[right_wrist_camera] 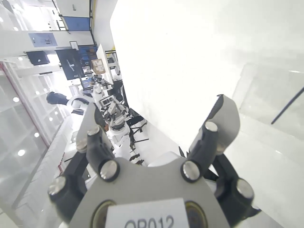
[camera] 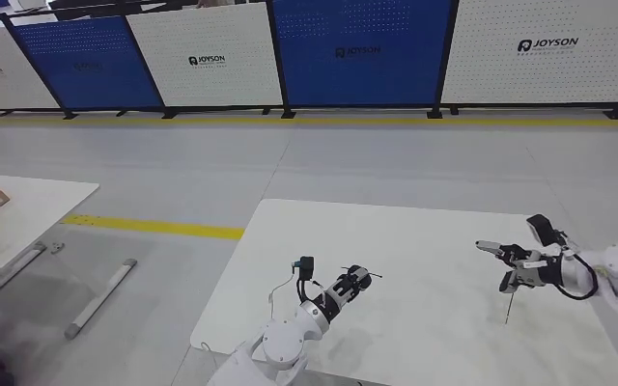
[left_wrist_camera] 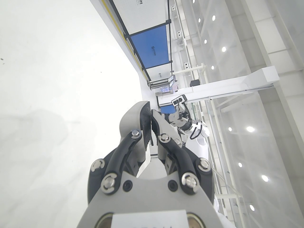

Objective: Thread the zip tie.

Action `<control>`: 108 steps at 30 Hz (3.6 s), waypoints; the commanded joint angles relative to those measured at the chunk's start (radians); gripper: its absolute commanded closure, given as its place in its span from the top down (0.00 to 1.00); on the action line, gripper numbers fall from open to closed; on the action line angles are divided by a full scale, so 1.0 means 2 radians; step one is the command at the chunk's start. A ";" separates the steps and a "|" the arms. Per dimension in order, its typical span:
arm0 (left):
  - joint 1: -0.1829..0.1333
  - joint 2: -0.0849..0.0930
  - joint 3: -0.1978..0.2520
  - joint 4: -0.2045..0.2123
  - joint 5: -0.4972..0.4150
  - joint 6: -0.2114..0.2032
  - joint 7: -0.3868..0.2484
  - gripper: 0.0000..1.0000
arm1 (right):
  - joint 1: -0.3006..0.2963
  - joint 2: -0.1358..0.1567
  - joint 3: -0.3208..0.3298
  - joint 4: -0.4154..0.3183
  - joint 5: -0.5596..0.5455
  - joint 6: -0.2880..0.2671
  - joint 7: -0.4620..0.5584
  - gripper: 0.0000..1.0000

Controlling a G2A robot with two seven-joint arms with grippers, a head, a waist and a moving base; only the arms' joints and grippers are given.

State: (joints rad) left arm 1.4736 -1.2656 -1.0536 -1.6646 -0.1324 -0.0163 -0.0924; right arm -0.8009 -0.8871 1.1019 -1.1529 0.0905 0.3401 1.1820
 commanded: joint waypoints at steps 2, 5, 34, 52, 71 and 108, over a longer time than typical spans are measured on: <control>0.000 0.000 0.000 0.000 0.000 0.000 0.000 0.00 | 0.020 0.005 0.000 0.017 -0.033 0.000 0.042 1.00; 0.000 0.000 0.000 0.000 0.000 0.000 0.000 0.00 | 0.039 0.004 -0.014 0.034 -0.059 0.000 0.056 1.00; 0.000 0.000 0.000 0.000 0.000 0.000 0.000 0.00 | 0.070 0.004 -0.072 0.030 -0.160 0.000 0.104 1.00; 0.000 0.000 0.000 0.000 0.000 0.000 0.000 0.00 | 0.079 0.001 -0.117 0.026 -0.204 -0.010 0.104 1.00; 0.000 0.000 0.000 0.000 0.000 0.000 0.000 0.00 | 0.081 -0.001 -0.125 0.025 -0.220 -0.032 0.098 1.00; 0.000 0.000 0.000 0.000 0.000 0.000 0.000 0.00 | 0.132 -0.011 -0.214 0.102 -0.194 0.000 0.104 0.39</control>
State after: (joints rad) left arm 1.4736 -1.2656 -1.0536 -1.6646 -0.1324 -0.0163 -0.0924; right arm -0.5391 -0.9066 0.6775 -0.9541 -0.2968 0.3400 1.3900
